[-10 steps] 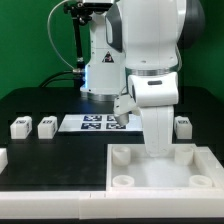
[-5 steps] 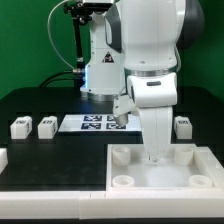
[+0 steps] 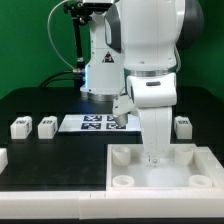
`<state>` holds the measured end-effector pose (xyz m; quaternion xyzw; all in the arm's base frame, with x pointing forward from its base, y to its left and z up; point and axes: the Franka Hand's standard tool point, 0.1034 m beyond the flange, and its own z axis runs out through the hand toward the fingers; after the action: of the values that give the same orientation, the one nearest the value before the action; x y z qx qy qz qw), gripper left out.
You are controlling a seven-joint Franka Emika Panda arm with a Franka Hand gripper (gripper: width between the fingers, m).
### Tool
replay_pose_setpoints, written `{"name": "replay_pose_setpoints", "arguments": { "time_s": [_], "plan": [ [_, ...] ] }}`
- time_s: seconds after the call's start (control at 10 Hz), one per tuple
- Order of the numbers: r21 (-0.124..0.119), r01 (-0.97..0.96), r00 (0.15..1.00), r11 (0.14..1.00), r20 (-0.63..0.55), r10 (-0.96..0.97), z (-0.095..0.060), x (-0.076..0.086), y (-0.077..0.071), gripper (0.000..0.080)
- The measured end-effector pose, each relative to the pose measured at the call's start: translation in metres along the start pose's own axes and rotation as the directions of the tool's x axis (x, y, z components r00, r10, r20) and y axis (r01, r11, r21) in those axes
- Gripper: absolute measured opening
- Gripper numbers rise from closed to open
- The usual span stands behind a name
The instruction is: Assemble one leg
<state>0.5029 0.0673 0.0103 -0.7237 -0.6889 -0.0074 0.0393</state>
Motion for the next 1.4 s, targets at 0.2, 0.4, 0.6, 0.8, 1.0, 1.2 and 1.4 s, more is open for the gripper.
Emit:
{"name": "replay_pose_setpoints", "arguments": {
  "time_s": [0.2, 0.4, 0.6, 0.8, 1.0, 1.2, 1.4],
  "plan": [
    [-0.012, -0.06, 0.998, 0.998, 0.004, 0.06, -0.011, 0.001, -0.003, 0.0649],
    [-0.05, -0.232, 0.973, 0.972, 0.01, 0.232, -0.045, 0.02, -0.022, 0.0649],
    [-0.055, -0.512, 0.859, 0.857, -0.001, 0.512, -0.052, 0.044, -0.046, 0.0649],
    [-0.058, -0.666, 0.746, 0.744, -0.013, 0.666, -0.055, 0.067, -0.056, 0.0649],
    [-0.046, -0.815, 0.58, 0.578, -0.047, 0.813, -0.063, 0.069, -0.052, 0.0649],
    [-0.017, -0.934, 0.356, 0.356, -0.055, 0.933, -0.06, 0.073, -0.055, 0.0649],
    [0.007, -0.991, 0.133, 0.133, -0.042, 0.99, -0.052, 0.088, -0.064, 0.0649]
  ]
}}
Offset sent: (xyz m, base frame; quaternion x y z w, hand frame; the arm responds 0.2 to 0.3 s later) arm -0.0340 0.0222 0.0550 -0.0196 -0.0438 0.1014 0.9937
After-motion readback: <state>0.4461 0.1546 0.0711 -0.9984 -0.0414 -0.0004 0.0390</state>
